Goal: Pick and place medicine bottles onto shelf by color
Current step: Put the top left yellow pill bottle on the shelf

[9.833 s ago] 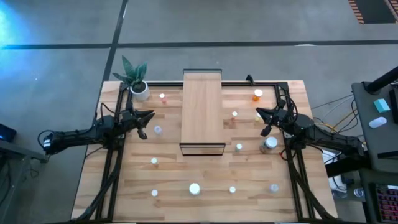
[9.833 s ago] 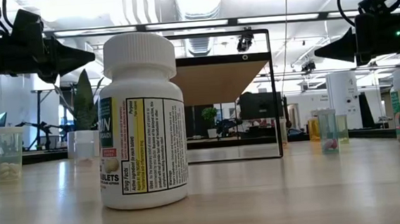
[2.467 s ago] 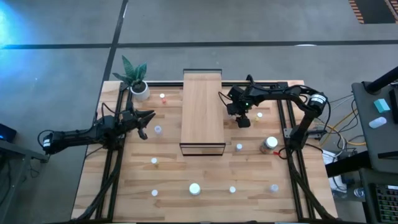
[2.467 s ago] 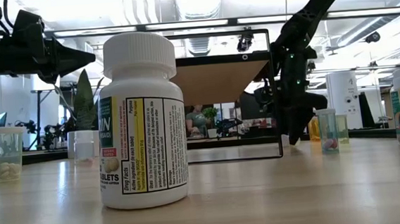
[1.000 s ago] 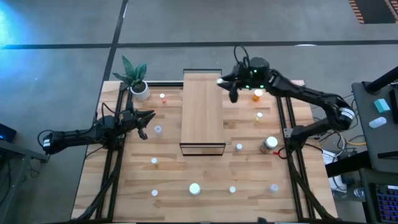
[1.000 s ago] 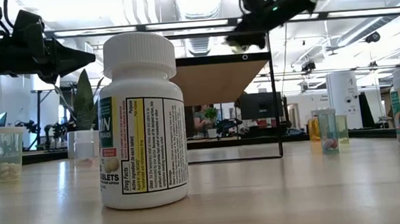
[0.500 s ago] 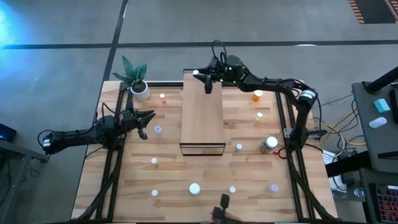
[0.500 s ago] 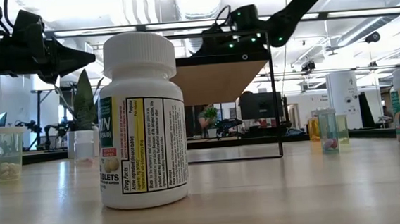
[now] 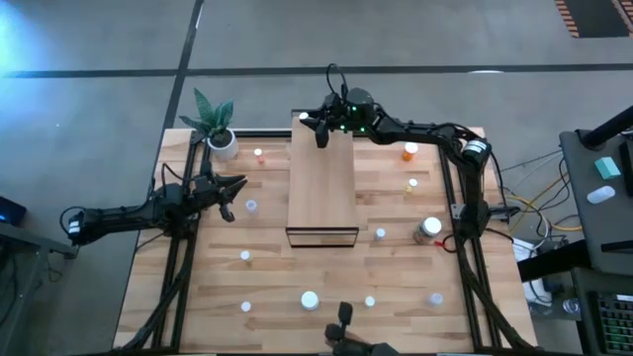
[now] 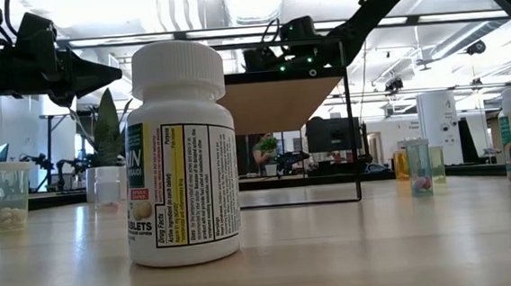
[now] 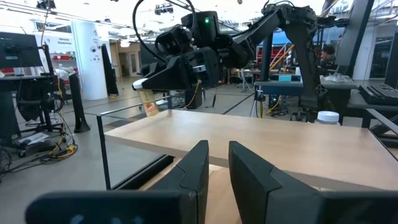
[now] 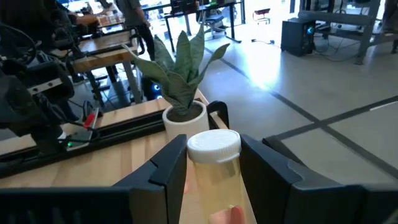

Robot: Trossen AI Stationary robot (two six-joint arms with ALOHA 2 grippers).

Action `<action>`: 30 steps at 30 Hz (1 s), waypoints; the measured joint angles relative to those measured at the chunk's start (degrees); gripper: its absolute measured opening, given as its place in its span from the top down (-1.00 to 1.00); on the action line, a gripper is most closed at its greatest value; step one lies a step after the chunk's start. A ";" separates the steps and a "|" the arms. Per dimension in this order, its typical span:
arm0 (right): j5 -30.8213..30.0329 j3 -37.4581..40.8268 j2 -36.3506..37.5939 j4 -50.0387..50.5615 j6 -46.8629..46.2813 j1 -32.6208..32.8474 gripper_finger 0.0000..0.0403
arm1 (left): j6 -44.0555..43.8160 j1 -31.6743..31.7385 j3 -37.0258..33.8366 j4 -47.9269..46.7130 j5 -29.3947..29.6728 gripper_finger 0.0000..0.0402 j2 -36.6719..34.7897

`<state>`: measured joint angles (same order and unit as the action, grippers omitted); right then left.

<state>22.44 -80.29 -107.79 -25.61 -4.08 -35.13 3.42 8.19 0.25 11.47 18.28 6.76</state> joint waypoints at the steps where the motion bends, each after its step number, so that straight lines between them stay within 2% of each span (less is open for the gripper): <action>1: -0.14 0.00 -0.04 0.08 0.01 0.00 0.34 | 0.00 0.00 -0.01 0.01 0.00 0.78 0.00; 20: -1.26 0.07 -0.73 4.54 2.83 0.00 0.34 | 0.00 0.00 0.00 -0.01 0.01 0.78 0.05; 30: -1.27 0.07 -0.55 5.51 3.19 0.00 0.19 | 0.00 0.00 0.00 -0.01 0.01 0.78 0.11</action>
<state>21.16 -80.23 -108.33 -20.10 -0.90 -35.14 3.42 8.19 0.25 11.46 18.28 6.87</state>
